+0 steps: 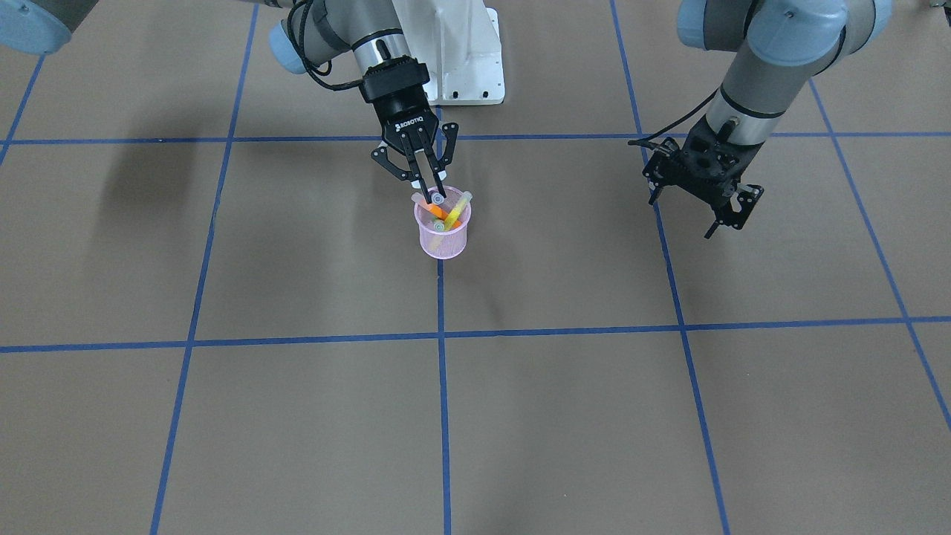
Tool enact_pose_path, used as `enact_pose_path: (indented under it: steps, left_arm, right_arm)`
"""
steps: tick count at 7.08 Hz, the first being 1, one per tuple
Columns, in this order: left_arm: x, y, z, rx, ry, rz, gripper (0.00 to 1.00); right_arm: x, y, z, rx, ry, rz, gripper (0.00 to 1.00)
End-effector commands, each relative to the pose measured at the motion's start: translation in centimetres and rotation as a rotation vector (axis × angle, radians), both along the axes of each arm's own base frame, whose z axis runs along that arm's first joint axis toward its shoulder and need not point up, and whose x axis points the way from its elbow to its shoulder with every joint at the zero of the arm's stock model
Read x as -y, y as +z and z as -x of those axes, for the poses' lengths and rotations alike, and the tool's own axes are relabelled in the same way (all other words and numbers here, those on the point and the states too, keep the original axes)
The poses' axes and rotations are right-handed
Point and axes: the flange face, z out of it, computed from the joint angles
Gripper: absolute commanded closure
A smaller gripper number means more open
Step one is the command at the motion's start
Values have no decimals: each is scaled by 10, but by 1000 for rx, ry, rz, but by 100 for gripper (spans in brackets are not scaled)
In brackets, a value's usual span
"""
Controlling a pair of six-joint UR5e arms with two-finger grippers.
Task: Collect pens into pen holder
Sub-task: 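Lower the purple marker into the cup and open the right gripper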
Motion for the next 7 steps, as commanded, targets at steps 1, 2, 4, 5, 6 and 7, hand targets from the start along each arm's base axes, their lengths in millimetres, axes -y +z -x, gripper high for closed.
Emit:
enact_pose_path:
  steps: [1,2,4,5,6,7]
  left_arm:
    - [0,0,0,1,-1,1,0]
    - [0,0,0,1,-1,1,0]
    - [1,1,0,2,-1,2,0]
    - [1,1,0,2,-1,2,0]
    - [1,1,0,2,-1,2,0]
    - [1,1,0,2,-1,2,0]
  right_arm:
    - [-2,0,1,-2,-6,-2,85]
    - [-3,0,2,-12,-10,-9,83]
    - [-7,3,8,-25,-18,-9,80]
    - [-7,4,9,-26,-20,-9,64]
    - [-9,3,10,-23,-22,-8,33]
    - [-12,-6,12,-8,-25,-12,5]
